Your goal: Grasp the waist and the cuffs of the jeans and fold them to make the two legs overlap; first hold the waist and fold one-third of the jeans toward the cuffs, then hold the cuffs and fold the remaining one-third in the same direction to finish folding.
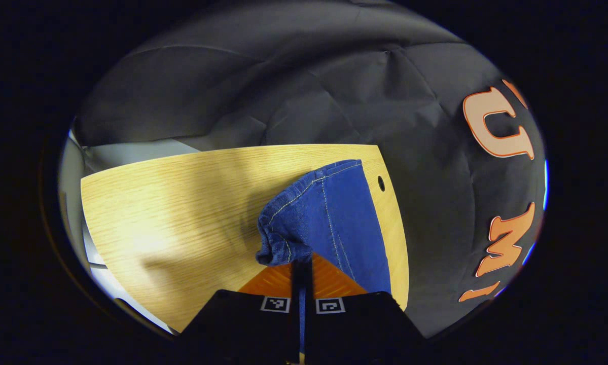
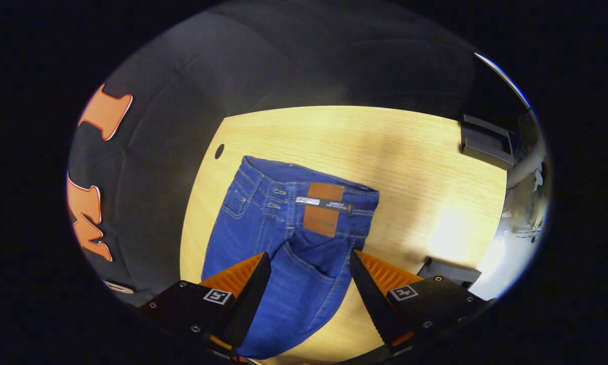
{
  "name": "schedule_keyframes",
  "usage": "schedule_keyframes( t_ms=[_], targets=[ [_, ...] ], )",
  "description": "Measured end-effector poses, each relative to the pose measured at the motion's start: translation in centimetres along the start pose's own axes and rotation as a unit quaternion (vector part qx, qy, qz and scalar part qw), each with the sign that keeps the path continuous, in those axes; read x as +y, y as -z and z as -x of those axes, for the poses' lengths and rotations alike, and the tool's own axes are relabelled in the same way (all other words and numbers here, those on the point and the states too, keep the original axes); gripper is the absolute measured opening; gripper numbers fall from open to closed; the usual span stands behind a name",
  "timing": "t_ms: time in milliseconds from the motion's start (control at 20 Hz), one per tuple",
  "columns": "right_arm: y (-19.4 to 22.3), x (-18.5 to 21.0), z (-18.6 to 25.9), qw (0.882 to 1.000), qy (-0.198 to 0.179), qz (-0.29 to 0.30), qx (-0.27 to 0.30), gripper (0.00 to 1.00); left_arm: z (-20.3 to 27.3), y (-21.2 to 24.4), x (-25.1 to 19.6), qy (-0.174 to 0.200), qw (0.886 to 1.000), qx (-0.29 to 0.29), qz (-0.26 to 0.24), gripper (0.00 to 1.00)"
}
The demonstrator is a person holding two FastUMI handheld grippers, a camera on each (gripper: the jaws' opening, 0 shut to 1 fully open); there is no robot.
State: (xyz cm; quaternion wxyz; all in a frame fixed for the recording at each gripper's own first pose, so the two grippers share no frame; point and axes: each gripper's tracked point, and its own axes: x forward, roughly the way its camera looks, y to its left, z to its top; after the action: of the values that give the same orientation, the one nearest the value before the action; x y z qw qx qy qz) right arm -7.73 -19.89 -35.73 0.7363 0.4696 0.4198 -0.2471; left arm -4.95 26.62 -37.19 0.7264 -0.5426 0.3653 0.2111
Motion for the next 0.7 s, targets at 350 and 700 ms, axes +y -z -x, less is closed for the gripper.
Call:
schedule_keyframes(
  t_ms=[350,700],
  targets=[
    [-0.1,-2.8,-0.8,0.999,0.007,0.002,0.037,0.96,1.8,-0.2,-2.0,0.007,1.000,-0.007,-0.014,0.04],
    [1.1,-0.7,-3.2,0.995,-0.051,-0.042,0.070,0.75,2.7,-0.3,-3.7,0.021,0.999,-0.012,-0.026,0.04]
  ],
)
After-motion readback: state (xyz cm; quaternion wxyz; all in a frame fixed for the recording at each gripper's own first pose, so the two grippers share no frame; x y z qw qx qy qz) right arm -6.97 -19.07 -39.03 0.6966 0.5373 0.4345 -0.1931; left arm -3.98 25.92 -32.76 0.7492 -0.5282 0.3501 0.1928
